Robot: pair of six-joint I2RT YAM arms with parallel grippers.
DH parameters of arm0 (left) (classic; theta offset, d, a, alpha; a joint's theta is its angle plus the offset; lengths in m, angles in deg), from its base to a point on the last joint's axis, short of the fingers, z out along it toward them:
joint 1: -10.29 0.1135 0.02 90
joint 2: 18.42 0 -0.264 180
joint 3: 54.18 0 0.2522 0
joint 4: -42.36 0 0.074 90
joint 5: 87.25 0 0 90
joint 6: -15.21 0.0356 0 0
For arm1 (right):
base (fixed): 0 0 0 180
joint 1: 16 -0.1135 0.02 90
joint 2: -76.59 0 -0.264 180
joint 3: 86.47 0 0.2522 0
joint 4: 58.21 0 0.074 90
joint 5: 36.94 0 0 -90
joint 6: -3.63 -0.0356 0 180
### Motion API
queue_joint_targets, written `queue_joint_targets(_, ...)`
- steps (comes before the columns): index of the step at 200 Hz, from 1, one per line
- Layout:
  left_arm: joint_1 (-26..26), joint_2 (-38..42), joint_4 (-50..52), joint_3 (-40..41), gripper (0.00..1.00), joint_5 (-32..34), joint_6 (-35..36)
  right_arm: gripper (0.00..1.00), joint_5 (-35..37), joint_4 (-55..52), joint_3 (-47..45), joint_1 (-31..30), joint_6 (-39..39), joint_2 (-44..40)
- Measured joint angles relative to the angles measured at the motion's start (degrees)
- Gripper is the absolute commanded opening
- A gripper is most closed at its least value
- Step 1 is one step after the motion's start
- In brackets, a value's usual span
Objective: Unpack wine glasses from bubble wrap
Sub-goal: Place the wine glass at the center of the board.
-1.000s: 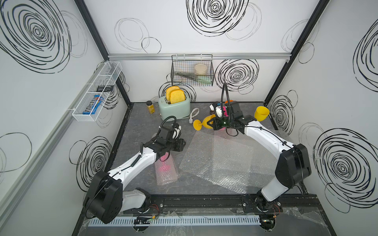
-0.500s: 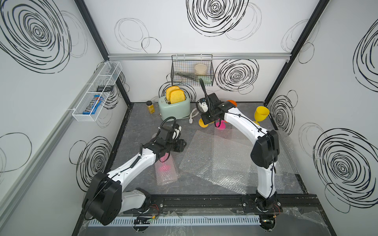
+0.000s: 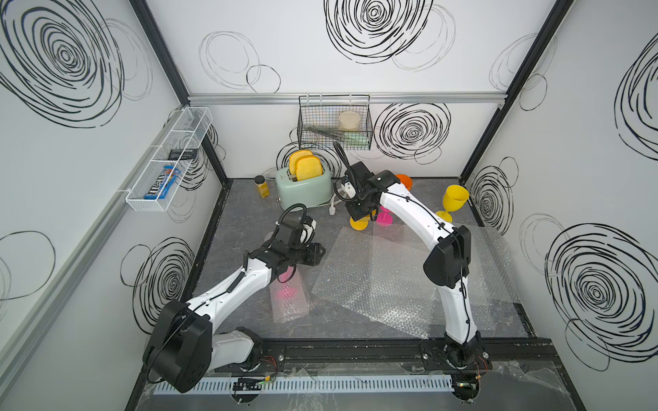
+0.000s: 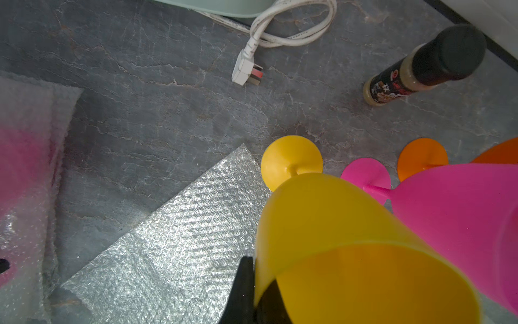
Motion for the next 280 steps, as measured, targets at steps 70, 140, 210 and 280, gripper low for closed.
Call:
queue_joint_targets(70,0.0,0.7,-0.2,0.2,0.51,-0.1,-0.2,0.08,-0.7,-1.7,3.1,1.2,1.4,4.4)
queue_joint_targets(140,-0.4,0.6,-0.2,0.2,0.51,-0.2,-0.2,0.36,-1.9,-1.7,3.5,3.1,1.9,4.6)
queue_joint_targets(210,-1.3,0.1,-0.1,0.2,0.51,-0.2,-0.2,0.36,-1.7,-1.2,7.3,3.7,2.0,4.6)
queue_joint_targets(280,-1.3,0.1,0.7,-0.7,0.52,0.9,-0.4,0.41,-1.5,2.8,6.8,3.8,2.0,-0.5)
